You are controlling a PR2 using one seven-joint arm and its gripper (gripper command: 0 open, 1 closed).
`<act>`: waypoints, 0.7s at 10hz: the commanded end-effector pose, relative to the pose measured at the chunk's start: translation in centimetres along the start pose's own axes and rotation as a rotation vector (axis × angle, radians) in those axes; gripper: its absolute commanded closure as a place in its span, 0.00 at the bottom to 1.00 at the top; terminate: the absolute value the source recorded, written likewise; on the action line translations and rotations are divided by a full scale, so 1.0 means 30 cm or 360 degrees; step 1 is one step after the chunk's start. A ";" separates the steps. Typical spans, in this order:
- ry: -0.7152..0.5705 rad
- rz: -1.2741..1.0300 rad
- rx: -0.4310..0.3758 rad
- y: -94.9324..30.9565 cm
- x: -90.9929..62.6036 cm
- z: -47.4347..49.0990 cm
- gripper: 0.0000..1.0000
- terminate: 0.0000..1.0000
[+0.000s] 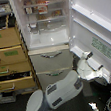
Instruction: Opening the fridge
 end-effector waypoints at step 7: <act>-0.0113 0.1244 0.0592 0.824 -2.312 0.517 0.00 0.00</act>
